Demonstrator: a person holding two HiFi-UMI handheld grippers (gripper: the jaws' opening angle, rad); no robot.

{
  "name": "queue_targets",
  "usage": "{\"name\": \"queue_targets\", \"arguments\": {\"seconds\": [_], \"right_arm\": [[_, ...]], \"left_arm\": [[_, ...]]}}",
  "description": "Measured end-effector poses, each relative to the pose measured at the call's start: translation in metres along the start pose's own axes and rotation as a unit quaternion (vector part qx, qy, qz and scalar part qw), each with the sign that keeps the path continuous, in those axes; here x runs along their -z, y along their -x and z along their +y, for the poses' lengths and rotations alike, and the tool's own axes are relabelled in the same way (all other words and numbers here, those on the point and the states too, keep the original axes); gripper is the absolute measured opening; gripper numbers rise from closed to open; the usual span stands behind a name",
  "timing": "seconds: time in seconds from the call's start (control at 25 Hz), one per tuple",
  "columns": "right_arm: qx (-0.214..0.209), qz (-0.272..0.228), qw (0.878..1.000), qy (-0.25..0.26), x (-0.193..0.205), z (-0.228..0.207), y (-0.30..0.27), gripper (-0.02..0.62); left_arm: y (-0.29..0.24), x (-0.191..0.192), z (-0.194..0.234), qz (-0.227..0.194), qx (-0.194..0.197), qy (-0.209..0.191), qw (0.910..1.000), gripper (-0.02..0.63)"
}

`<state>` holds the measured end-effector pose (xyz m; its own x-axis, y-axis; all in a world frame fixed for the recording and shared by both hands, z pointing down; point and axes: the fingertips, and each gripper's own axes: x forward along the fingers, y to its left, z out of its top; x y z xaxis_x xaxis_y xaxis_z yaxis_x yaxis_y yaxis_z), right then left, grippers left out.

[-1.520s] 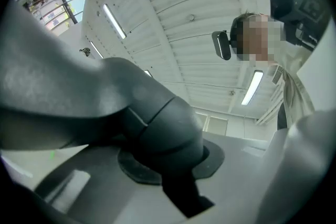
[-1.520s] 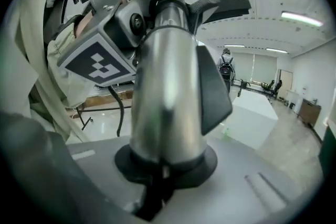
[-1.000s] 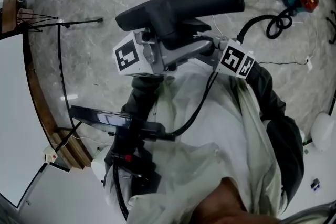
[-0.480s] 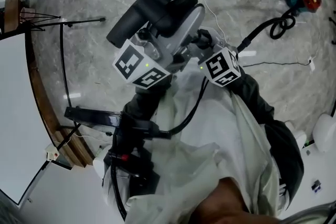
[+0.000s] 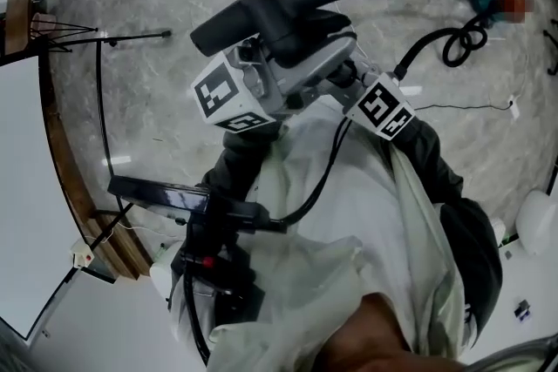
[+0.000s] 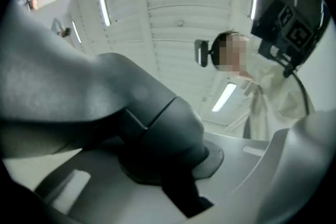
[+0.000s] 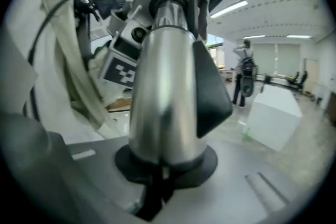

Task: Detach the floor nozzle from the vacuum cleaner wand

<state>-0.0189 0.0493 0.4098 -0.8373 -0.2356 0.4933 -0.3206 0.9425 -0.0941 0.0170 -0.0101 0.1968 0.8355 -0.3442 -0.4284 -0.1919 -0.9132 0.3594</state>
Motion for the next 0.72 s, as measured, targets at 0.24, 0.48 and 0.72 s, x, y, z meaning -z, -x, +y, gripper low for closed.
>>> {"name": "queue_targets", "arguments": {"seconds": [0.24, 0.48, 0.72], "right_arm": [[0.115, 0.012, 0.993, -0.003, 0.002, -0.023, -0.01, 0.041], [0.03, 0.018, 0.998, 0.06, 0.013, 0.0, 0.001, 0.041], [-0.093, 0.005, 0.994, 0.054, 0.021, 0.015, 0.017, 0.042]], "left_arm": [[0.008, 0.002, 0.033, 0.012, -0.13, -0.003, 0.9914, 0.075], [0.01, 0.01, -0.023, 0.033, 0.054, -0.007, 0.998, 0.074], [0.009, -0.009, -0.037, 0.0, 0.101, -0.058, 0.9932, 0.074]]}}
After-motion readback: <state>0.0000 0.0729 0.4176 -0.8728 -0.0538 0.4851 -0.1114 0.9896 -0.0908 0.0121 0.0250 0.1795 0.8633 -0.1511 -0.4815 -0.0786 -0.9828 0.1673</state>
